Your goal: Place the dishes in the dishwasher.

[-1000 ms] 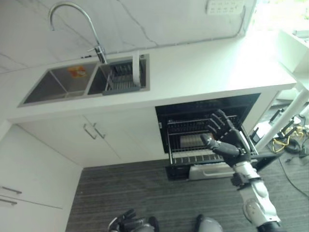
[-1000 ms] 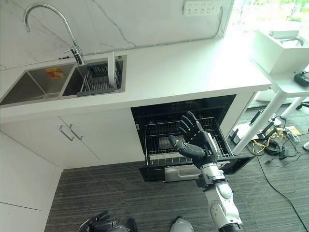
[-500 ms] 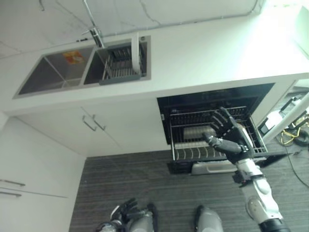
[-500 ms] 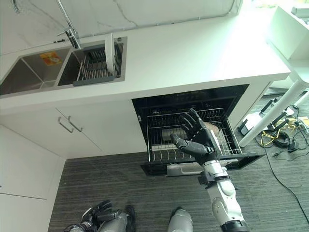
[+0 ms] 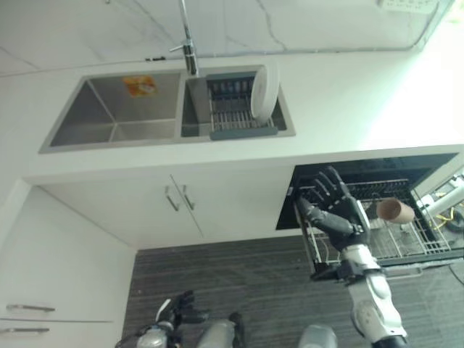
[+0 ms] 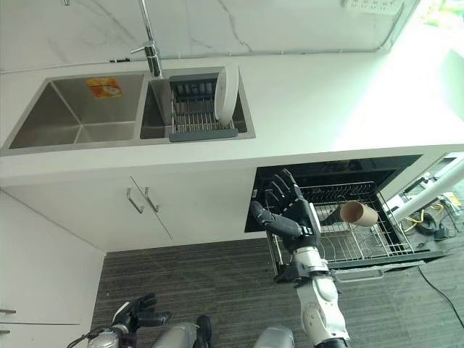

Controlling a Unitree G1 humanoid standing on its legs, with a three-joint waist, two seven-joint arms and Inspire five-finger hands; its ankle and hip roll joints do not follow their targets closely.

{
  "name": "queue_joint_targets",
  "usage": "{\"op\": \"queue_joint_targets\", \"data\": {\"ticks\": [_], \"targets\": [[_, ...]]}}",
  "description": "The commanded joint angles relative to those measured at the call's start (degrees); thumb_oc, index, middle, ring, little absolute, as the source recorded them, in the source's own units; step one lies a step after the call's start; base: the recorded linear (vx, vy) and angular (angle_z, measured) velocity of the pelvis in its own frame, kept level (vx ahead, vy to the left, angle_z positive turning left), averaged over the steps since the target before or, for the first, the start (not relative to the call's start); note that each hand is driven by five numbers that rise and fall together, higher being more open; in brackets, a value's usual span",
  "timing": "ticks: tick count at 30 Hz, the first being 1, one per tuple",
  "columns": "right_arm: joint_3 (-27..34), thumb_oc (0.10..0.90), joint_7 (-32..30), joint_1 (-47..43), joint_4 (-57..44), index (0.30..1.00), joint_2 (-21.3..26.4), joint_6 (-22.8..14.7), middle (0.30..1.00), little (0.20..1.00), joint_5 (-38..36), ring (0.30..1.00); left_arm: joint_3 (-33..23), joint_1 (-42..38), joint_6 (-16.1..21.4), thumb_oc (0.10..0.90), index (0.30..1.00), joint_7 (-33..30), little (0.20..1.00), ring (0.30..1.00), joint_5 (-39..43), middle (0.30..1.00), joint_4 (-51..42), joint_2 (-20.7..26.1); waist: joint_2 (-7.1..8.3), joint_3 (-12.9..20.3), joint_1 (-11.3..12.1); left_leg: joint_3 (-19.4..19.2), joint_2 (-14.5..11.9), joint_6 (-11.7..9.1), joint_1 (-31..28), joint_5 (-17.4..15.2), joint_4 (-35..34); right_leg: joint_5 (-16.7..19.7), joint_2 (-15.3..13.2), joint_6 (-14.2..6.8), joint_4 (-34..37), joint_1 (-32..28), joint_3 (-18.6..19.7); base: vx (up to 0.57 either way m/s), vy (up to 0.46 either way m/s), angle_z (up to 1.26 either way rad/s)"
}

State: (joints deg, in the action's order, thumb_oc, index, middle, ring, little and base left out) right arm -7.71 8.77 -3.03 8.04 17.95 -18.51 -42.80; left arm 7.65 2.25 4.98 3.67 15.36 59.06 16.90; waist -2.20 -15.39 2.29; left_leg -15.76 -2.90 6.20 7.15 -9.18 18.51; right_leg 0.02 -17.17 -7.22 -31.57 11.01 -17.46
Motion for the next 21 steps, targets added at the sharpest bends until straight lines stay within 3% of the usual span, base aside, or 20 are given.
{"op": "queue_joint_targets", "data": {"ticks": [1,3,4,8,12,14,16,20,21], "targets": [[3.6,0.8,0.2,-4.6,-7.4,0.9,4.1,-6.5,0.9,0.9,-0.4,0.9,-0.1,-1.2,1.2,0.8,0.9,0.2,0.9,0.9,0.9,0.9,-3.2,0.4,-0.34,1.4,-0.8,4.9,1.1,-3.1,-2.4,-2.5,-1.3,-4.2,11.7,0.6,10.8,-7.4,-2.1,0.06,-0.025,-0.05],[3.0,0.8,0.7,-5.9,-6.4,0.9,4.3,-6.5,0.9,0.9,-0.5,0.9,-0.3,-0.8,0.8,0.8,0.9,0.5,0.9,0.9,1.0,0.9,-3.3,0.6,0.15,1.0,-0.4,4.4,2.1,-3.3,-2.8,-2.6,-1.3,-3.3,12.0,0.9,14.4,-7.5,-3.8,0.03,-0.054,-0.04],[3.3,0.8,0.6,-6.5,-6.1,0.9,4.8,-6.3,0.9,0.9,-1.0,0.9,-0.4,-1.0,0.7,0.8,0.9,0.6,0.9,0.9,1.5,0.9,-2.9,0.7,0.51,1.1,-0.6,4.7,2.7,-3.4,-2.2,-2.6,-1.3,-6.3,13.1,1.9,14.4,-6.7,-2.5,0.01,-0.11,-0.38],[4.1,0.8,1.8,-6.7,-4.6,0.9,5.5,-7.0,0.9,0.9,-2.9,0.9,-0.9,0.9,2.4,0.8,0.9,1.4,0.9,0.9,1.6,0.9,-1.8,-0.9,1.32,2.3,-0.3,3.5,3.4,-4.4,-2.0,-1.6,-1.3,-9.3,12.3,3.0,14.4,-5.9,-2.1,0.02,-0.082,-0.06],[4.5,0.8,1.6,-6.5,-4.8,0.9,4.5,-7.4,0.9,0.9,-1.5,0.9,-0.8,1.6,2.1,0.8,0.9,1.7,0.9,0.9,1.6,0.9,-0.7,-1.3,1.45,2.2,-0.4,2.9,3.2,-4.7,-2.2,-1.4,-1.3,-9.9,12.3,3.5,14.4,-6.3,-1.6,0.04,-0.084,-0.04],[4.7,0.8,0.3,-6.0,-4.9,0.9,4.6,-8.3,0.9,0.9,2.8,0.9,-1.3,1.9,2.1,0.8,0.9,1.9,0.9,0.9,0.6,0.9,0.4,-1.7,1.73,2.6,-0.4,2.5,3.2,-5.0,-2.6,-1.6,-1.3,-10.1,12.0,3.4,14.4,-6.5,-1.7,0.08,-0.102,0.02],[4.9,0.8,0.9,-5.9,-4.8,0.9,5.3,-8.2,0.9,0.9,1.5,0.9,-1.2,2.1,2.3,0.8,0.9,1.6,0.9,0.9,0.7,0.9,1.3,-2.2,2.12,2.9,-0.7,1.8,3.0,-5.4,-3.1,-1.7,-1.3,-10.4,11.5,3.6,14.4,-6.4,-1.8,0.06,-0.093,-0.01],[5.5,0.8,1.6,-6.1,-4.9,0.9,6.0,-8.2,0.9,0.9,0.9,0.9,-1.2,1.8,2.8,0.8,0.9,1.7,0.9,0.9,1.1,0.9,2.5,-2.4,3.66,2.9,-0.8,0.2,4.8,-5.3,-4.8,-1.9,-1.3,-10.4,9.8,4.1,14.4,-6.2,-1.9,0.03,-0.074,0.01],[5.8,0.8,1.3,-6.3,-5.1,0.9,6.6,-8.3,0.9,0.9,0.7,0.9,-1.1,1.5,3.0,0.8,0.9,1.8,0.9,0.9,1.2,0.9,2.6,-2.3,4.47,2.1,-0.5,-0.1,5.1,-5.9,-3.9,-0.3,2.3,-10.4,8.9,4.6,14.4,-6.4,-2.1,0.01,-0.088,0.02]]}}
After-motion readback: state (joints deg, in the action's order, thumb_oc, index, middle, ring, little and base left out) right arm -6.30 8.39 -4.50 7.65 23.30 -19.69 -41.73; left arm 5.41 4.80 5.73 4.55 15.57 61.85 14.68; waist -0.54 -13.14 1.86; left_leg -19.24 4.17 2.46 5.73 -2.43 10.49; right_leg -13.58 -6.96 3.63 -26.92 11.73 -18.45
